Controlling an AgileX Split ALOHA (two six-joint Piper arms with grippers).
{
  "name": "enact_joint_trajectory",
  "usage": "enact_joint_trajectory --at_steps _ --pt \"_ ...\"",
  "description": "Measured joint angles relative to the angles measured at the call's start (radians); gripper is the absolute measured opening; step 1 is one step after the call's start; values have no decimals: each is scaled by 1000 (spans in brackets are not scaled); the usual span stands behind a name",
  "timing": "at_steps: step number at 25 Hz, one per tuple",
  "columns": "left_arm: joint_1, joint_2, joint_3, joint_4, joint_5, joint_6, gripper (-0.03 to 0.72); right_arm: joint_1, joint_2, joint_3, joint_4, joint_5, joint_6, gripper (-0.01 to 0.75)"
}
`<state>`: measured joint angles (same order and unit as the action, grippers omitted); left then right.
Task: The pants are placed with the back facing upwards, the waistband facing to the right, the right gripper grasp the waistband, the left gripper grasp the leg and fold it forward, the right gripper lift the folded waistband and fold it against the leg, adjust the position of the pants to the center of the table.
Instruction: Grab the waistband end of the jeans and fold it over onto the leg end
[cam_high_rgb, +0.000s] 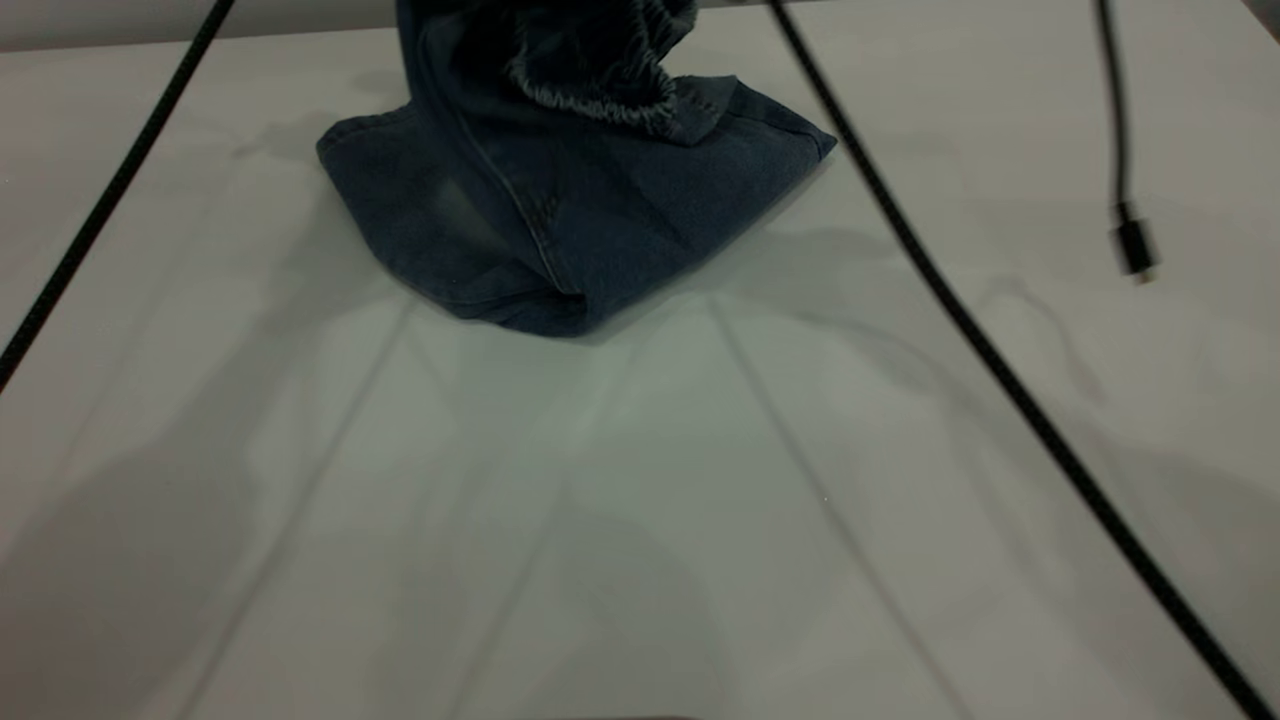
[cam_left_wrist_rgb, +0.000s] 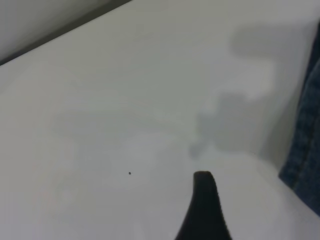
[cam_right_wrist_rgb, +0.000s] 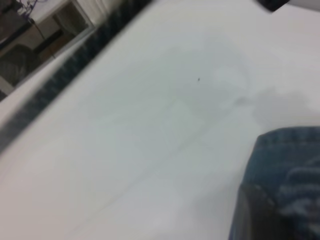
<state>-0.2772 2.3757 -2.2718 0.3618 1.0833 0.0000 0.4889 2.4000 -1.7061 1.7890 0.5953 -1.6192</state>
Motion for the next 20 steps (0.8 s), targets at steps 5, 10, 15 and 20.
enact_joint_trajectory --at_steps 5,10,15,20 --pt "-3 0 0 -27 6 0 517 20 37 -38 2 -14 58 435" --pt "-3 0 0 -27 21 0 517 -4 18 -41 -64 -44 166 666" --pt "-3 0 0 -64 23 0 517 -87 -87 -41 -269 -5 365 658" --pt "-12 0 0 -165 64 63 517 -177 -184 -46 -544 153 649 599"
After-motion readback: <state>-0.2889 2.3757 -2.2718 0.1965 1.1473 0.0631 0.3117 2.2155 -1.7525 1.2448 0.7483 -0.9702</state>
